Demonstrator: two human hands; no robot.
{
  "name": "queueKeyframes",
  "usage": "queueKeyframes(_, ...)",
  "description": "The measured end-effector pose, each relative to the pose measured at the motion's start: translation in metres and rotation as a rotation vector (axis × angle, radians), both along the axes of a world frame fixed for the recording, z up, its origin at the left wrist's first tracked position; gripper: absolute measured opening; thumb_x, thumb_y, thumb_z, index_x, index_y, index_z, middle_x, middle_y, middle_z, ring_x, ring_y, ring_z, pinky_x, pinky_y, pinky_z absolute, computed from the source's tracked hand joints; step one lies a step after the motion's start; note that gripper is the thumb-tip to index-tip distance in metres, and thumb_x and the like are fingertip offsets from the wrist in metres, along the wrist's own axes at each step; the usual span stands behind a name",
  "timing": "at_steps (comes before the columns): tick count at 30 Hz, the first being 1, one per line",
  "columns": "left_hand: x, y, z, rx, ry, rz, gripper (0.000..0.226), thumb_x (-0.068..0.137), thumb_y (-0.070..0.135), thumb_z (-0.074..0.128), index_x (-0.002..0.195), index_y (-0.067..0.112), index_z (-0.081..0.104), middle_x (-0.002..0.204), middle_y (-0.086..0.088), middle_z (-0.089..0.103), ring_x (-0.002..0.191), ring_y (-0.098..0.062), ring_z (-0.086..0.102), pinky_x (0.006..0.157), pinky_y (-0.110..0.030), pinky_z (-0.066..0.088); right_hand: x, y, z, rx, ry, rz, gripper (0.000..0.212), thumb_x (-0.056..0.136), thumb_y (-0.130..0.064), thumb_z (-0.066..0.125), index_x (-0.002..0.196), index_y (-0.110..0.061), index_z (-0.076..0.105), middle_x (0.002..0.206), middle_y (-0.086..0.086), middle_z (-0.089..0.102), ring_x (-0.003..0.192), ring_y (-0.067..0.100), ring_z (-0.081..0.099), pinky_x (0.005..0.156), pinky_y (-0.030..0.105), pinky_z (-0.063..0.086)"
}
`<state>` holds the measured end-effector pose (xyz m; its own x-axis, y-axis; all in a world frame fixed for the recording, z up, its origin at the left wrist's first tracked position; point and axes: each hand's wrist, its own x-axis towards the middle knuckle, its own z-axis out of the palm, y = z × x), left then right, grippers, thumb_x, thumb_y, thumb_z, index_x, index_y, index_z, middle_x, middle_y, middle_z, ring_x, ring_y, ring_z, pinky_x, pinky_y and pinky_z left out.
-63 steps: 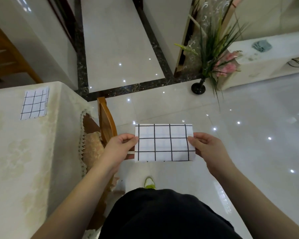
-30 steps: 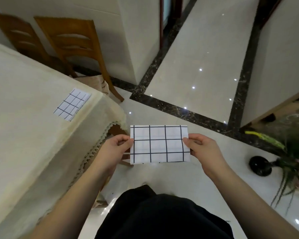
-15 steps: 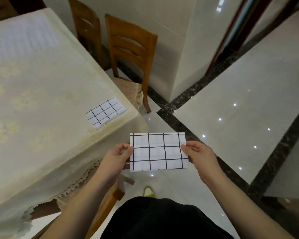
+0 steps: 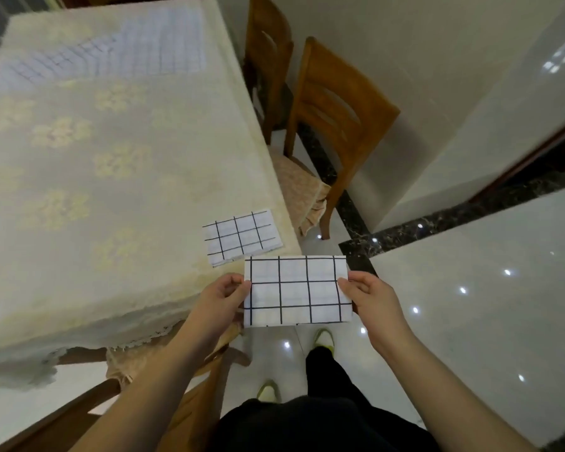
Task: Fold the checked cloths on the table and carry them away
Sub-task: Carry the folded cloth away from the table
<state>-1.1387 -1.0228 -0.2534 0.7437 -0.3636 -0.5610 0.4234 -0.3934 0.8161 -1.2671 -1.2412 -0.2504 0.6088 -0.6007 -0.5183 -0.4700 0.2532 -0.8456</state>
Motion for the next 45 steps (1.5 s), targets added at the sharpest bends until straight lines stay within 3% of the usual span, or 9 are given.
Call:
queueKeyframes(7,0.016,-0.023,-0.013,0.013,0.078,0.302,0.015,0.097,0.016,0.058,0.098,0.007,0.069,0.092,-0.007,0.076,0.087,-0.022,0.073,0.077,-0.036,0.059,0.071,-0.051,-0.019,0.061,0.026,0.264,0.018,0.092,-0.017,0.066,0.110,-0.013,0.065,0.100,0.004,0.073,0.094,0.015,0.069,0.073,0.020,0.052)
queueKeyframes(10,0.026,-0.032,-0.018,0.055,0.076,0.403,0.014,0.097,0.013,0.057,0.097,0.005,0.068,0.091,-0.010,0.074,0.079,-0.020,0.073,0.066,-0.028,0.058,0.101,-0.063,-0.026,0.105,0.022,0.366,0.021,0.092,-0.012,0.064,0.113,-0.014,0.064,0.100,0.005,0.073,0.092,0.015,0.070,0.074,0.022,0.056)
queueKeyframes(16,0.064,-0.023,-0.054,0.201,0.006,0.478,0.011,0.095,0.021,0.062,0.099,0.013,0.069,0.096,-0.014,0.070,0.095,-0.033,0.066,0.084,-0.041,0.058,0.161,-0.061,-0.056,0.053,0.098,0.522,0.030,0.091,-0.010,0.066,0.120,-0.010,0.060,0.103,0.006,0.069,0.097,0.021,0.067,0.091,0.039,0.055)
queueKeyframes(19,0.086,-0.021,-0.068,0.267,-0.028,0.513,0.011,0.095,0.021,0.062,0.101,0.014,0.069,0.095,-0.007,0.070,0.090,-0.025,0.066,0.072,-0.028,0.054,0.187,-0.053,-0.073,0.000,0.143,0.557,0.023,0.089,-0.011,0.068,0.110,-0.013,0.061,0.102,0.008,0.068,0.098,0.026,0.066,0.093,0.043,0.053)
queueKeyframes(24,0.115,-0.014,-0.092,0.401,-0.112,0.495,0.011,0.095,0.026,0.062,0.102,0.020,0.067,0.093,0.004,0.070,0.089,-0.016,0.065,0.075,-0.028,0.052,0.221,-0.040,-0.098,-0.081,0.196,0.591,0.013,0.086,-0.013,0.071,0.088,-0.023,0.062,0.091,0.005,0.070,0.087,0.027,0.068,0.085,0.051,0.056)
queueKeyframes(29,0.139,-0.008,-0.109,0.463,-0.169,0.463,0.013,0.094,0.029,0.063,0.102,0.021,0.068,0.090,0.007,0.068,0.084,-0.012,0.064,0.074,-0.027,0.052,0.242,-0.029,-0.106,-0.173,0.243,0.598,0.015,0.086,-0.016,0.071,0.081,-0.026,0.061,0.086,0.002,0.069,0.084,0.025,0.068,0.083,0.047,0.057)
queueKeyframes(33,0.148,-0.007,-0.119,0.475,-0.196,0.440,0.014,0.094,0.027,0.063,0.105,0.018,0.068,0.090,0.006,0.068,0.082,-0.009,0.062,0.070,-0.020,0.046,0.251,-0.026,-0.109,-0.253,0.269,0.625,0.004,0.088,-0.015,0.068,0.091,-0.015,0.066,0.080,-0.004,0.065,0.076,0.016,0.063,0.062,0.024,0.048)
queueKeyframes(37,0.150,-0.007,-0.125,0.492,-0.205,0.418,0.015,0.094,0.025,0.064,0.105,0.016,0.068,0.088,0.006,0.067,0.080,-0.008,0.060,0.068,-0.015,0.043,0.253,-0.026,-0.113,-0.313,0.289,0.656,0.004,0.089,-0.013,0.068,0.090,-0.013,0.064,0.076,-0.006,0.061,0.068,0.007,0.056,0.056,0.015,0.039)
queueKeyframes(45,0.152,-0.004,-0.130,0.502,-0.229,0.381,0.015,0.091,0.028,0.067,0.102,0.018,0.068,0.083,0.011,0.066,0.076,-0.005,0.061,0.070,-0.020,0.050,0.252,-0.021,-0.121,-0.390,0.335,0.637,0.014,0.088,-0.014,0.068,0.100,-0.010,0.062,0.085,0.000,0.060,0.075,0.016,0.055,0.057,0.022,0.039)
